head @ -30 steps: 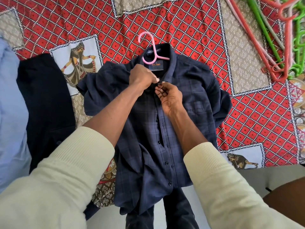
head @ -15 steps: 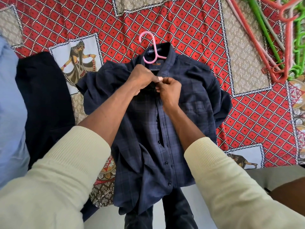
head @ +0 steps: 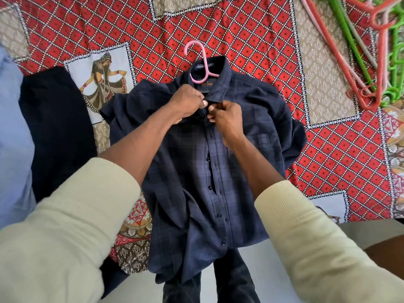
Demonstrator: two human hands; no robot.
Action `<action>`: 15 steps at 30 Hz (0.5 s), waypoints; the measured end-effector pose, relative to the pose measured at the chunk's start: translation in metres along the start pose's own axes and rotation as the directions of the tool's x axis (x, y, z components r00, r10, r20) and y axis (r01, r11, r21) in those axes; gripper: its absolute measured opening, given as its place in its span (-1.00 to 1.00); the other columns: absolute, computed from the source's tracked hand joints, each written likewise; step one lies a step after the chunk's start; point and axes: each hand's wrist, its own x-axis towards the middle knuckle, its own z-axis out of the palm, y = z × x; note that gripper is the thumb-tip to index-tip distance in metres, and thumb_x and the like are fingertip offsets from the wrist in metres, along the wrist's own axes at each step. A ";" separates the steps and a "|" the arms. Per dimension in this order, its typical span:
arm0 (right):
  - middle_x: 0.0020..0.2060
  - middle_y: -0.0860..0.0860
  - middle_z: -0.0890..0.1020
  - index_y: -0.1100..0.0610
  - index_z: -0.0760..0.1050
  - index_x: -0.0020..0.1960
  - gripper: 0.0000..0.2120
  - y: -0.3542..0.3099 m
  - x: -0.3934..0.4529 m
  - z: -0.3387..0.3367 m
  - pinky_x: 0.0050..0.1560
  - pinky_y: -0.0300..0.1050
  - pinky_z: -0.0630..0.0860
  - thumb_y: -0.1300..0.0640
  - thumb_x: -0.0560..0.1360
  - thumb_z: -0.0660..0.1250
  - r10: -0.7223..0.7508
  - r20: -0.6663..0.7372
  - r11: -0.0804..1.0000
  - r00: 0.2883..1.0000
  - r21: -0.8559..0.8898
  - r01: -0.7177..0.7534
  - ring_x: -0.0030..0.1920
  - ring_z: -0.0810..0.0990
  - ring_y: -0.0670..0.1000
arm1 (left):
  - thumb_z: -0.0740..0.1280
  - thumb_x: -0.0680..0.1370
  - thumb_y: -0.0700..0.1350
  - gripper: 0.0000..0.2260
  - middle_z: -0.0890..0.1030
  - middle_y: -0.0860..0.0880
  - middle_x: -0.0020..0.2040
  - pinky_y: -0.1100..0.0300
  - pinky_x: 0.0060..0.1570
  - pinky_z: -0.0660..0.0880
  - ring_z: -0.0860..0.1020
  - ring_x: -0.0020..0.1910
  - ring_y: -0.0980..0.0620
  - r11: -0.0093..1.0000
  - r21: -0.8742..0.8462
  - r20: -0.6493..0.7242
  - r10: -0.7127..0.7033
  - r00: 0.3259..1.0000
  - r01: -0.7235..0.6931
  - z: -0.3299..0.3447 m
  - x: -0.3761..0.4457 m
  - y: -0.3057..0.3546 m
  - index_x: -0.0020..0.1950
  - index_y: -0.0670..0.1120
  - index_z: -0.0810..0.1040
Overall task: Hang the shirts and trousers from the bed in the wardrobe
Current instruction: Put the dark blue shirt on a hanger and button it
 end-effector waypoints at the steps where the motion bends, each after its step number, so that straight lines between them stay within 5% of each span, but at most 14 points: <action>1: -0.34 0.04 0.61 0.27 0.57 -0.13 -0.89 0.001 0.002 -0.001 -0.26 -0.01 0.50 0.25 0.52 0.31 -0.015 0.011 0.999 1.000 -0.050 0.016 -0.33 0.54 -0.01 | 0.40 0.52 -0.23 -0.95 0.46 -0.10 -0.22 0.20 -0.21 0.30 0.37 -0.19 0.02 0.999 0.046 0.022 0.023 0.999 -0.024 -0.002 0.001 0.000 -0.09 -0.21 0.61; 4: -0.25 0.03 0.60 0.21 0.51 -0.11 -0.92 0.000 0.000 -0.003 -0.20 -0.12 0.45 0.26 0.54 0.26 -0.185 0.042 0.945 0.982 -0.268 0.189 -0.23 0.54 -0.01 | 0.36 0.57 -0.19 -0.87 0.50 -0.07 -0.20 0.19 -0.18 0.31 0.39 -0.18 0.06 0.978 0.174 0.137 0.093 0.986 -0.116 -0.013 0.008 0.001 -0.03 -0.26 0.62; 6: -0.15 0.12 0.57 0.24 0.50 -0.07 -0.90 0.001 -0.002 -0.006 -0.14 -0.06 0.40 0.31 0.53 0.21 -0.412 0.122 0.794 0.903 -0.439 0.421 -0.14 0.51 0.10 | 0.34 0.59 -0.17 -0.86 0.56 -0.08 -0.18 0.16 -0.13 0.34 0.43 -0.17 0.06 0.929 0.286 0.256 0.161 0.953 -0.233 -0.021 0.011 0.009 -0.01 -0.22 0.63; 8: -0.11 0.22 0.53 0.30 0.49 -0.03 -0.88 0.007 0.004 -0.009 -0.11 0.04 0.35 0.34 0.51 0.18 -0.555 0.236 0.592 0.797 -0.562 0.578 -0.12 0.49 0.22 | 0.34 0.58 -0.16 -0.87 0.60 -0.09 -0.17 0.17 -0.19 0.35 0.48 -0.19 0.03 0.816 0.455 0.330 0.217 0.919 -0.357 -0.028 0.019 0.019 0.01 -0.18 0.65; 10: -0.11 0.26 0.51 0.32 0.48 -0.02 -0.83 0.013 0.015 -0.010 -0.10 0.10 0.34 0.40 0.46 0.16 -0.581 0.253 0.509 0.773 -0.629 0.588 -0.12 0.49 0.27 | 0.35 0.56 -0.16 -0.86 0.63 -0.12 -0.16 0.17 -0.20 0.37 0.53 -0.16 -0.05 0.675 0.562 0.361 0.320 0.876 -0.478 -0.032 0.027 0.028 0.03 -0.17 0.67; 13: -0.12 0.25 0.52 0.33 0.47 -0.06 -0.78 0.014 0.021 -0.008 -0.10 0.12 0.37 0.44 0.38 0.11 -0.594 0.095 0.599 0.799 -0.611 0.518 -0.12 0.49 0.28 | 0.38 0.50 -0.13 -0.76 0.66 -0.17 0.00 0.06 0.03 0.47 0.57 0.02 -0.14 0.574 0.585 0.287 0.513 0.809 -0.572 -0.030 0.038 0.021 0.09 -0.22 0.67; 15: -0.13 0.22 0.51 0.32 0.47 -0.08 -0.81 0.013 0.016 -0.009 -0.11 0.08 0.38 0.41 0.41 0.10 -0.583 -0.046 0.686 0.811 -0.563 0.461 -0.15 0.48 0.23 | 0.43 0.46 -0.14 -0.65 0.56 -0.23 0.22 0.01 0.28 0.40 0.47 0.23 -0.19 0.525 0.646 0.091 0.668 0.739 -0.554 -0.022 0.034 0.000 0.21 -0.25 0.59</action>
